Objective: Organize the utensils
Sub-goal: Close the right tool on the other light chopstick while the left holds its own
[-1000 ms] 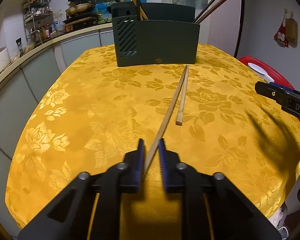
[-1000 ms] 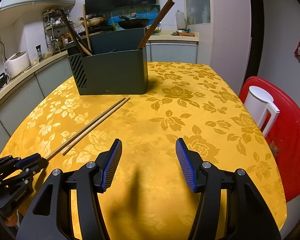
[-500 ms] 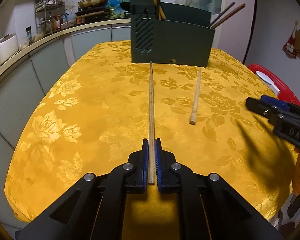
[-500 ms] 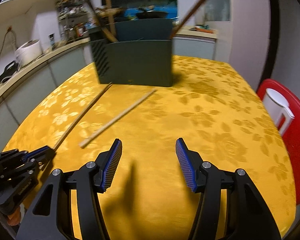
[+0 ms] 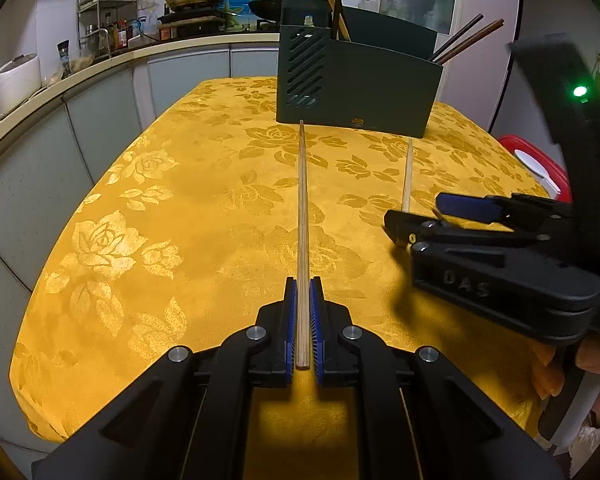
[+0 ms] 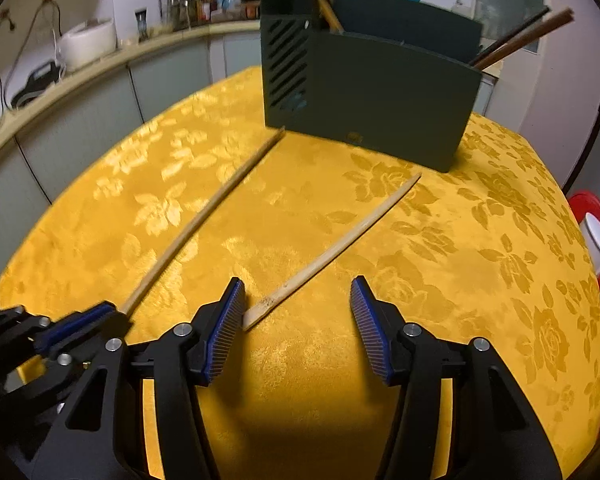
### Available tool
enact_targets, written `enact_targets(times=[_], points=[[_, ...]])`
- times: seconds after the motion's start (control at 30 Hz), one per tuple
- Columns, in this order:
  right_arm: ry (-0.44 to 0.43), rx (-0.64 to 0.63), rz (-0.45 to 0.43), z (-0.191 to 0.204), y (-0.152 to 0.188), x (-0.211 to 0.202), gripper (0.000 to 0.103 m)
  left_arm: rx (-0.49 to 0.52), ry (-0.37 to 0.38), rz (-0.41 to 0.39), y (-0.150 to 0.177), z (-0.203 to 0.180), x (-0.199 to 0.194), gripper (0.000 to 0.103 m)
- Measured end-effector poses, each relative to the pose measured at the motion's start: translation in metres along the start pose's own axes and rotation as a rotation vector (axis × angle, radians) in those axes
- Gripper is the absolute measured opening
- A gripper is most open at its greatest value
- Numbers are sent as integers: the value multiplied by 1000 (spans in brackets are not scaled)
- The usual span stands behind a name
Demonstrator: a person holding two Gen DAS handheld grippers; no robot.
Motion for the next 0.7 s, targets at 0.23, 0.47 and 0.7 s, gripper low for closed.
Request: enact_targets(times=[0.23,0.47,0.7], points=[[19,60,4,-26,10,-3,40,1,-1,-1,0,0,0,6],[7,127,-28,-50,24,-13,32,2,-10,-10,0,-1,-1,6],[-19,78,-42,-37,23,-15,32,-2,-11,-16,1,-2,0,7]])
Point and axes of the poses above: each gripper's, at about its wrist camera, not at the fingertips, and x roughly the way its jaws point, z to its left, y to its underside, the point moved 9 cm from there along x, roughly the way its jaws point, and after that the axes turned 7 degrees about y, right-handed, at the moved point
